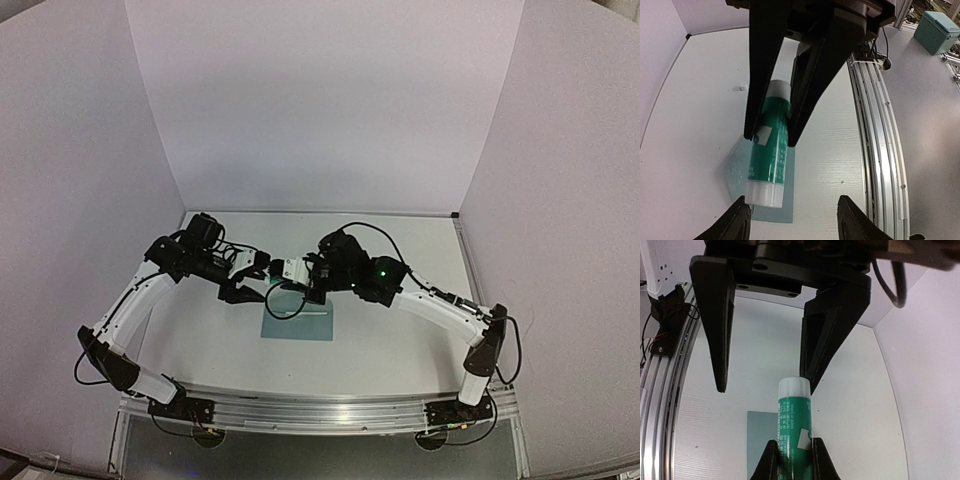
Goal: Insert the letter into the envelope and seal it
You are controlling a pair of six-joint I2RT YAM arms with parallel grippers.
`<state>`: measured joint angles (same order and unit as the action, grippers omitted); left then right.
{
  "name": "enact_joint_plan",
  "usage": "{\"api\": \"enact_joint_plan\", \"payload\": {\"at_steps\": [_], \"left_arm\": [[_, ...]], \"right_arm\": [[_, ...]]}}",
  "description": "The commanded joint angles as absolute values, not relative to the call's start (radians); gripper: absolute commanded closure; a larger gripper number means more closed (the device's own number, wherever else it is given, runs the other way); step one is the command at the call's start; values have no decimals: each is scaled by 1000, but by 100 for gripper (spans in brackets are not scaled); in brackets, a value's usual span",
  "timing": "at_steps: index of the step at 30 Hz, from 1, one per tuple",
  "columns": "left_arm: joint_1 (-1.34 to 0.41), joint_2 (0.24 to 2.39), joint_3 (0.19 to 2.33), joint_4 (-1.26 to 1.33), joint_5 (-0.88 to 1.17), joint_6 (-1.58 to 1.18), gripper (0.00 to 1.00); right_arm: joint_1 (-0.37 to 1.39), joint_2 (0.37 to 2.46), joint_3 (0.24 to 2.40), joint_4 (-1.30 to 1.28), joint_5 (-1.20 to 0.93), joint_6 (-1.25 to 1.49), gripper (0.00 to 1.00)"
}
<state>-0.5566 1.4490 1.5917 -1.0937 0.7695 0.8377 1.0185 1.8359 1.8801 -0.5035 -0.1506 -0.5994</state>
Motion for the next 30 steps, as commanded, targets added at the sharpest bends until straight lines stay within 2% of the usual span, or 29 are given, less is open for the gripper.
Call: {"api": "enact_joint_plan", "payload": {"at_steps": [1,6,11,20,27,30], "left_arm": [[-562,1456,1634,-1057,783,817,41],[-568,1457,1636,-1057,768,826,49],[-568,1454,1633,-1063,755,850,67],[-566,1444,1617,-1100,704,918,63],[-568,1449,1624,-1098,707,921,68],[-568,1451,1629,-1097,713,922,77]], "right_arm": [[1044,1873,1941,-537,-115,-666,100],[1047,1891,1962,-538,-103,-666,100],[1047,1899,1976,-538,-109,-654,100],[1047,1880,1958,-538,-88,-647,100],[1047,1877,1954,-538,-84,-643,100],[1047,1878,1953,-538,-87,-641,100]]}}
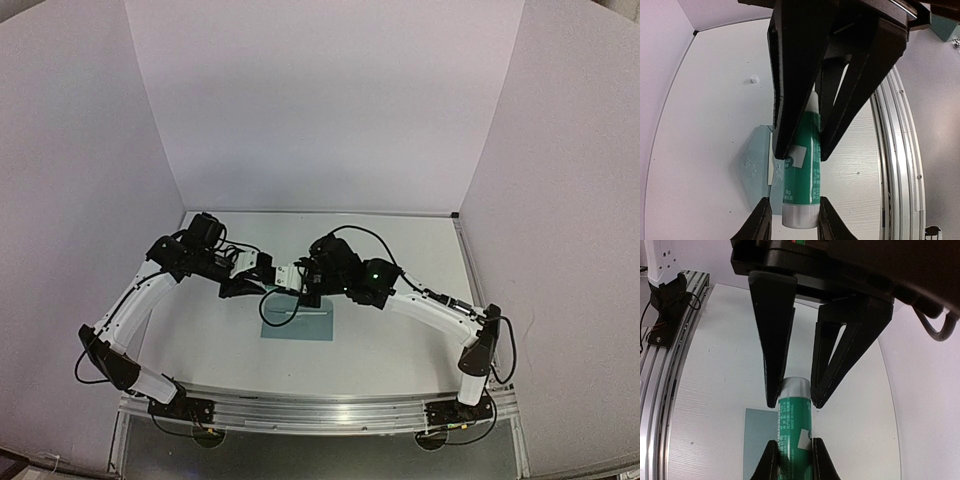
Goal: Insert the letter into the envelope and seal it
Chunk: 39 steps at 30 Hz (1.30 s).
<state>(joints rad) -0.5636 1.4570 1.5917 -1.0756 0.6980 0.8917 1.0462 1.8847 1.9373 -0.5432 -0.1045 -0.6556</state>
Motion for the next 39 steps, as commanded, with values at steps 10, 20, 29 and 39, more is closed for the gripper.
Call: {"api": "enact_joint_plan", "payload": {"at_steps": [10,20,29,39], "left_arm": [[-567,1399,1560,-939,605,992,100],[-568,1335,1508,-874,594,1116,83],[-569,1335,1493,-872,633,1089,53],[-577,1338,1490,-847,631,1058,68]], "right_arm": [[1014,1914,1990,-538,-161,-414,100],[996,1933,2003,-536,-211,-307,100],[995,1923,1994,-537,-217,-310,100],[996,1944,2026,-537,-221,-317,100]]}}
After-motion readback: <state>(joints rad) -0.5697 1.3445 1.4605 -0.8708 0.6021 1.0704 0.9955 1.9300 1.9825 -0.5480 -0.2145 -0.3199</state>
